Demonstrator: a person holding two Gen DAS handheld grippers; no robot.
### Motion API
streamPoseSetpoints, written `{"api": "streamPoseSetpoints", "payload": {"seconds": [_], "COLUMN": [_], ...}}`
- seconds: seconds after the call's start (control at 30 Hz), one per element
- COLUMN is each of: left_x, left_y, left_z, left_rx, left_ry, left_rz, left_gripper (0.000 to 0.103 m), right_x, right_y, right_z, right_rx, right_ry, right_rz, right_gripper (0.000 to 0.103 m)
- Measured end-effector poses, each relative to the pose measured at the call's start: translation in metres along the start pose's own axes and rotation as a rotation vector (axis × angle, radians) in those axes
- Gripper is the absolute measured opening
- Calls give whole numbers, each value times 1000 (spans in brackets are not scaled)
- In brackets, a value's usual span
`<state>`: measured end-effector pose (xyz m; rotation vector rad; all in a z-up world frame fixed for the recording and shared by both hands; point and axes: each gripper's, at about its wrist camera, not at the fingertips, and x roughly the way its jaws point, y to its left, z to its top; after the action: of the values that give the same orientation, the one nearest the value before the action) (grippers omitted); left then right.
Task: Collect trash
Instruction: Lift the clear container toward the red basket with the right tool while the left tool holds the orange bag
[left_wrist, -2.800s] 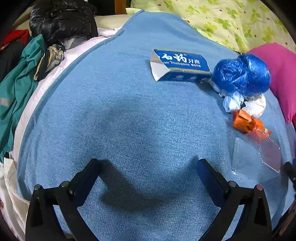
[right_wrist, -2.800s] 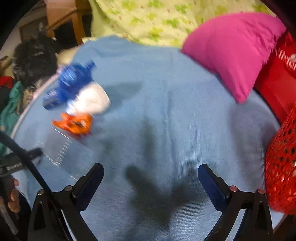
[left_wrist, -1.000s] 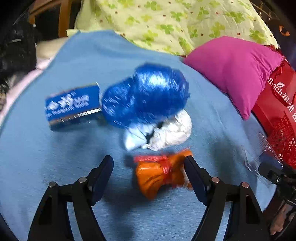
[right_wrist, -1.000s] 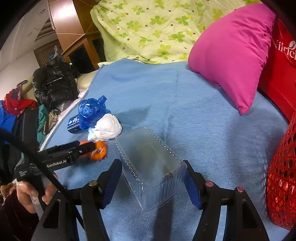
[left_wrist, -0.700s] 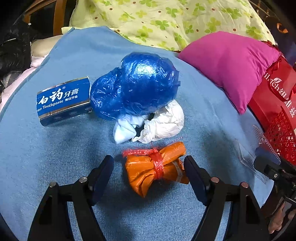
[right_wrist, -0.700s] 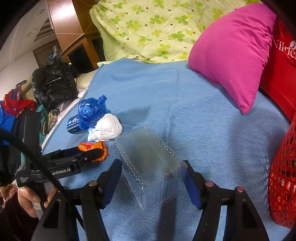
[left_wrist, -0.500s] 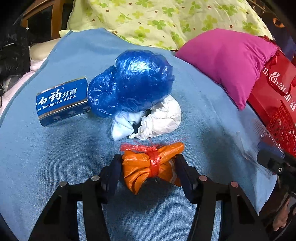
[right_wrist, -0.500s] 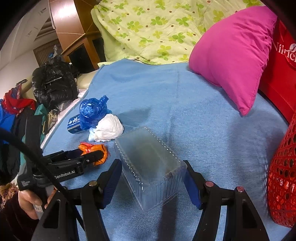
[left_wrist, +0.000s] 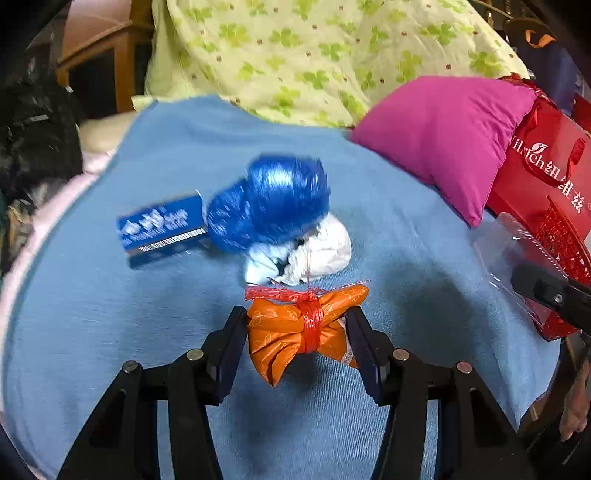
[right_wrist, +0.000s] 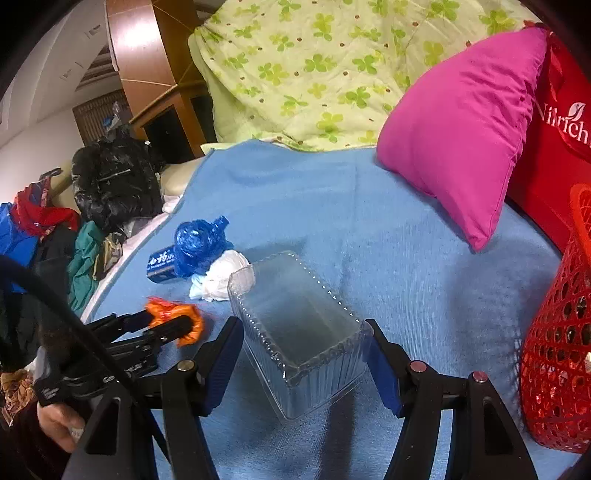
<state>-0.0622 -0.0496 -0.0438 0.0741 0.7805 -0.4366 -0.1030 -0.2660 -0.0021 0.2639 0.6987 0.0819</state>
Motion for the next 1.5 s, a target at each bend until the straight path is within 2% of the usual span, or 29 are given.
{"api": "streamPoseSetpoints", "payload": {"seconds": [0.2,0.4,0.57,1.07,1.5], "left_x": [-34,-58,-78,-108,-112], "left_y": [-13,-27,-44,-99,-133], "left_z": [-4,12,23,41,47], "left_rx": [29,73,119,203,254], "left_ry": [-40,-84,-137,-216,-234], "left_rz": [92,182,226,232,217], "left_gripper": [57,57,57,57,57], "right_x": [-17,-42,-59,-105,-125], "right_y": [4,1,-3,-29,-45], "right_z": [2,7,11,13,11], "right_rx": [-6,9,18,79,103], "right_ry": [-61,-147,-203,-344,-394], "right_rz": [10,6,10,-21,-44], "right_gripper": [68,68,69,69,69]}}
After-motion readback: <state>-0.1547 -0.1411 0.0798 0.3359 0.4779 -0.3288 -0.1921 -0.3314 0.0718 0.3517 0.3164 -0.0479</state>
